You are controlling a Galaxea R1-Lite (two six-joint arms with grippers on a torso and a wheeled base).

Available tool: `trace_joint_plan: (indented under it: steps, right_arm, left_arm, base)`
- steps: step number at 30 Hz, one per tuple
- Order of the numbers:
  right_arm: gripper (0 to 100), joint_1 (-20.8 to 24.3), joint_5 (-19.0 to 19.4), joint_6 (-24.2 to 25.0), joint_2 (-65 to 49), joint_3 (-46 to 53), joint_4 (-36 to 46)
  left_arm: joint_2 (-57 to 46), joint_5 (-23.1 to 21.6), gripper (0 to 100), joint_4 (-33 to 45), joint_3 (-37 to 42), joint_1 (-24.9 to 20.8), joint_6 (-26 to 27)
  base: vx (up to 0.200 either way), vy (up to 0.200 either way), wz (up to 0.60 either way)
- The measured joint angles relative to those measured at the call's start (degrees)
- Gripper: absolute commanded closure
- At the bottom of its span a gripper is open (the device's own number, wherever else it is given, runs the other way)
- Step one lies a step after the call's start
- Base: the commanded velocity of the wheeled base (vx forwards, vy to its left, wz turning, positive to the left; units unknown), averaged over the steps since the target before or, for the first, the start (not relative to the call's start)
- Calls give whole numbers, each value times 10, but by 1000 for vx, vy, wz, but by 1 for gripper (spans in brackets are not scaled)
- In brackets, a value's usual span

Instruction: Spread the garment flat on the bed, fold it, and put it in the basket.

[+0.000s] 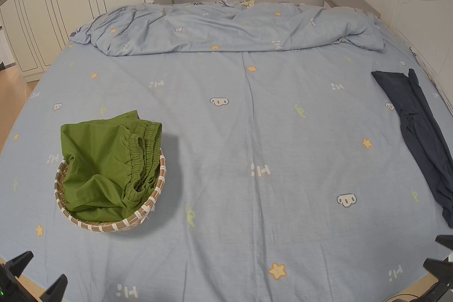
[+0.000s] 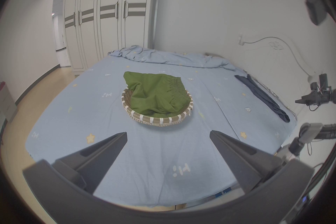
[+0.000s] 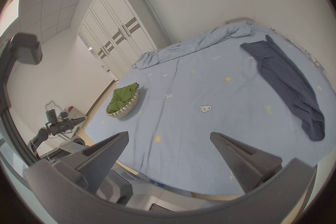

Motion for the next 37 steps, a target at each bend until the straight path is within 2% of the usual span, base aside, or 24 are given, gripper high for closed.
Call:
trace_joint_plan:
  steps: [3,6,10,14,18,22,25,37]
  right_arm:
    - [0,-14,-13,-7,-54,42,15]
    - [0,-23,-22,-13,-88,82,-14]
    - [0,-29,-47,-26,-112,139,-125]
    - [0,-31,-108,-64,-122,206,-260]
    - [0,-33,-167,-89,-127,261,-330]
    - [0,-34,-224,-100,-129,281,-323]
    - [0,-35,-241,-103,-130,286,-308]
    - [0,-35,-244,-107,-131,288,-302]
  left_arm:
    - [-61,-2,0,-1,34,-15,1]
    - [-99,-1,0,-6,53,-24,1]
    - [-125,9,0,-17,67,-30,1]
    - [-137,59,0,-54,86,-33,-1]
    - [-142,111,0,-137,115,-34,-1]
    - [-145,135,0,-208,146,-36,-2]
    - [-145,132,0,-214,160,-36,16]
    - [-146,130,0,-212,167,-37,10]
  base:
    - [0,0,0]
    - [0,0,0]
    - [0,0,0]
    - [0,0,0]
    - [0,0,0]
    - [0,0,0]
    - [0,0,0]
    - [0,0,0]
